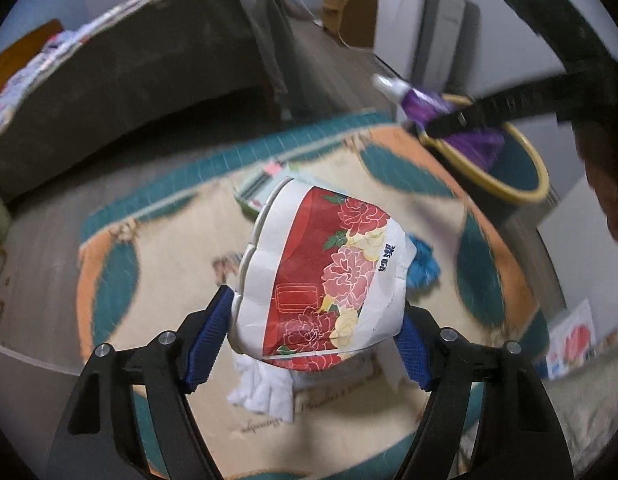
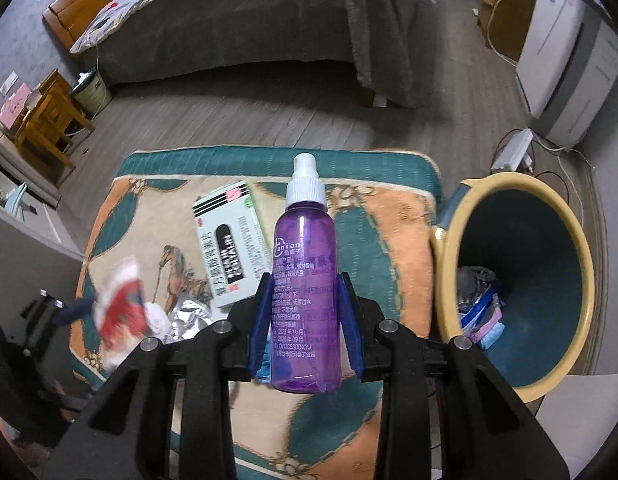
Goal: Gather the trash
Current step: 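Carry the spray bottle over the bucket with the right tool while the left tool carries the floral box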
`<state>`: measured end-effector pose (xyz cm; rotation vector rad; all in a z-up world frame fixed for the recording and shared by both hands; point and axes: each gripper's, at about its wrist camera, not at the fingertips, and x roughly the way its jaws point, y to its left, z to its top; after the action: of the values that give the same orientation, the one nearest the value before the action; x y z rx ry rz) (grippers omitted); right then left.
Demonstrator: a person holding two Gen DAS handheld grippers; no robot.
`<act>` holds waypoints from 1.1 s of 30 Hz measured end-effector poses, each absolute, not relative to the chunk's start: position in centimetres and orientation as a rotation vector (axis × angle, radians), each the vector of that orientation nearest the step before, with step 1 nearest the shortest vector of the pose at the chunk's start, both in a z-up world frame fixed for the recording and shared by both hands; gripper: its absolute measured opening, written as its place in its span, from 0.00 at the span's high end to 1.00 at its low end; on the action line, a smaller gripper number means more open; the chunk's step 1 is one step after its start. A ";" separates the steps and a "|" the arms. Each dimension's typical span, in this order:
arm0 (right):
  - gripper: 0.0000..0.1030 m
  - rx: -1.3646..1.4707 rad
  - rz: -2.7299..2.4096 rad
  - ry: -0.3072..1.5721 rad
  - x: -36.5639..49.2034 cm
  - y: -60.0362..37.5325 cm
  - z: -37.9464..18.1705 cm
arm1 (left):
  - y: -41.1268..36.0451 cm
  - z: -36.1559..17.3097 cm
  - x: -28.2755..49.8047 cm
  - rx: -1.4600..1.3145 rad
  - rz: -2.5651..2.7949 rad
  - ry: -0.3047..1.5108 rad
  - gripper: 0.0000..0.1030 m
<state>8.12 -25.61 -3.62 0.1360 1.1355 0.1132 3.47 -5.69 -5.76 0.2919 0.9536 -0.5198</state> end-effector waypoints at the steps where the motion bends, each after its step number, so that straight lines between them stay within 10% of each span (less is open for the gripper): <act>1: 0.69 0.139 0.108 1.130 8.1 -26.1 -3.6 | -6.0 -5.4 3.7 0.281 -0.507 0.944 0.27; 33: 0.69 0.468 -0.280 1.102 6.4 -45.3 -9.2 | -17.8 -5.4 4.7 0.290 -0.546 0.889 0.26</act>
<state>6.45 -45.34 -9.22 0.4682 1.1018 -0.2800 4.66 -17.76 -5.45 0.2898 0.8889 -0.5461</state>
